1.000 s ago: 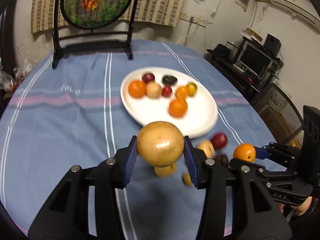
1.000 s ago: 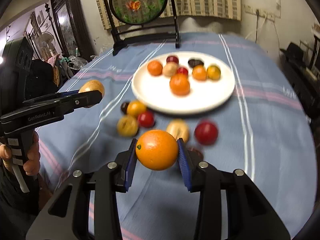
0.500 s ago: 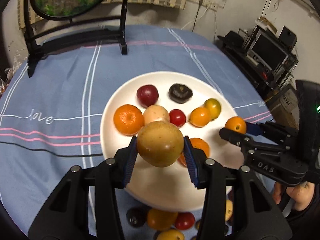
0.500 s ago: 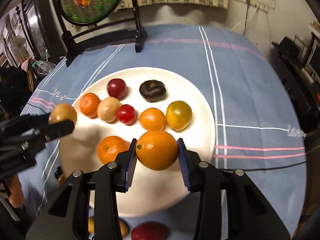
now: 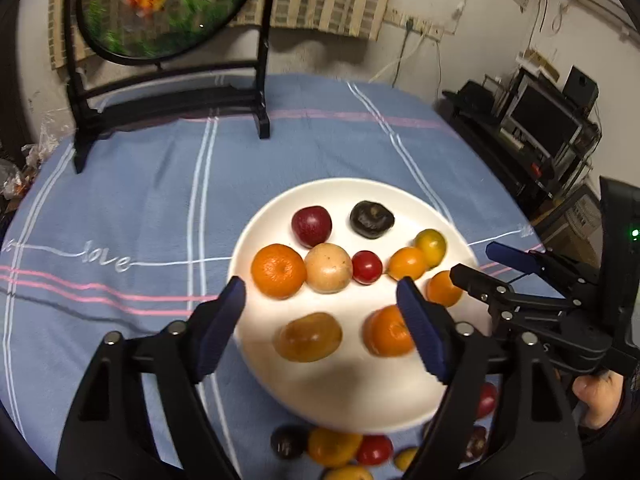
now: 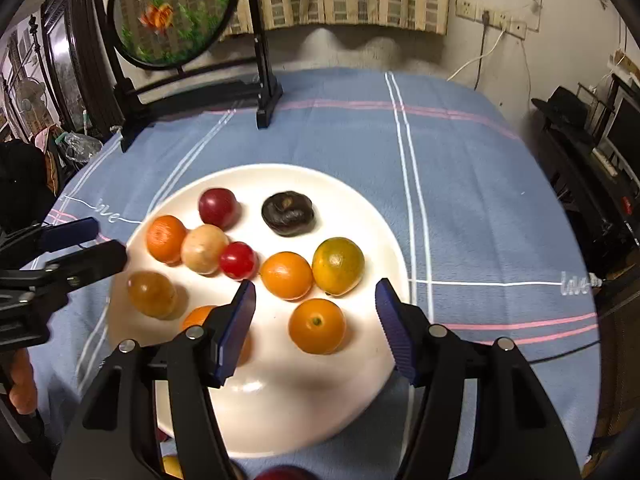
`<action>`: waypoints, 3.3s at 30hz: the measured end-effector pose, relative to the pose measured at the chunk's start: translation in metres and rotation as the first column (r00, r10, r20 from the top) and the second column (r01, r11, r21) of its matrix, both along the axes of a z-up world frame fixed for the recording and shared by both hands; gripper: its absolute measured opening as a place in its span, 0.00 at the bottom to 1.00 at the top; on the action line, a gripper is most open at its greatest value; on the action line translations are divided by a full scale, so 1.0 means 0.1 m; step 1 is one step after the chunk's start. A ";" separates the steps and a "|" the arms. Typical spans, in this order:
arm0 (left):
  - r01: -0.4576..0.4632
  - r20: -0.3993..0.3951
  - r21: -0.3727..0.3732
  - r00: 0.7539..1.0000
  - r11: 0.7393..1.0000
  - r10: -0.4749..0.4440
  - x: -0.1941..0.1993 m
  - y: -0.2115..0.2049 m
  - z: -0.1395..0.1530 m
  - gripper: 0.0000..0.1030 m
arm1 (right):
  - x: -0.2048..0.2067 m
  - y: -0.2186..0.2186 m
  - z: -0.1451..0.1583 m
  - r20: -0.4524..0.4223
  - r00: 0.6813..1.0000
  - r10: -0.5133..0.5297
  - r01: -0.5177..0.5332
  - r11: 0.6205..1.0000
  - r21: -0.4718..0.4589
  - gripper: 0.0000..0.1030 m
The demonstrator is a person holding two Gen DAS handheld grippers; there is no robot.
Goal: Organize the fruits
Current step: 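Carry both fruits over the white plate and open both grippers, then grasp a dark maroon tomato with the right gripper, then grasp a small yellow-green fruit with the left gripper while the right holds the tomato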
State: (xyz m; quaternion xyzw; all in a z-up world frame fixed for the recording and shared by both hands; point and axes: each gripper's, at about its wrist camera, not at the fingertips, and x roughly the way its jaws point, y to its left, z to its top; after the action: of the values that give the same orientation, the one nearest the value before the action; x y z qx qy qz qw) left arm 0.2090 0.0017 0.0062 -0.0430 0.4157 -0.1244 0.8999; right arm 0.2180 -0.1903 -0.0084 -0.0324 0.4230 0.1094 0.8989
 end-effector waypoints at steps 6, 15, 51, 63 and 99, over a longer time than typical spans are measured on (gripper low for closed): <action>-0.047 0.081 0.006 0.996 0.999 0.047 -0.77 0.12 0.20 0.88 | -0.75 0.11 0.13 0.006 0.999 0.046 -0.046 0.999 0.010 0.63; -0.068 0.119 0.000 0.991 0.998 0.068 -1.69 0.17 0.11 0.89 | -1.77 0.22 -0.06 -0.021 0.999 0.040 -0.039 0.998 0.047 0.63; -0.016 0.030 0.037 0.999 0.999 0.015 -2.10 0.19 -0.37 0.90 | -1.54 0.15 -0.78 -0.058 0.998 0.028 -0.033 0.997 -0.075 0.42; 0.103 0.014 0.165 0.994 0.981 -0.107 -1.91 -0.39 -0.67 0.87 | -1.98 -0.27 -0.77 -0.045 0.999 0.009 -0.007 0.999 0.054 0.42; 0.114 0.040 0.058 0.992 0.992 -0.116 -1.88 -0.16 -0.46 0.24 | -2.05 0.03 -0.44 -0.025 0.998 0.058 -0.056 0.994 0.096 0.42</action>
State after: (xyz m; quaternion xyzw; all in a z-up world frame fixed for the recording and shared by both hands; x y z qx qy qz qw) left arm 0.0209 -0.0146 -0.0401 0.0088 0.4013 -0.1653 0.9008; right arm 0.0135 -0.1877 -0.0525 -0.0002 0.4285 0.1555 0.8901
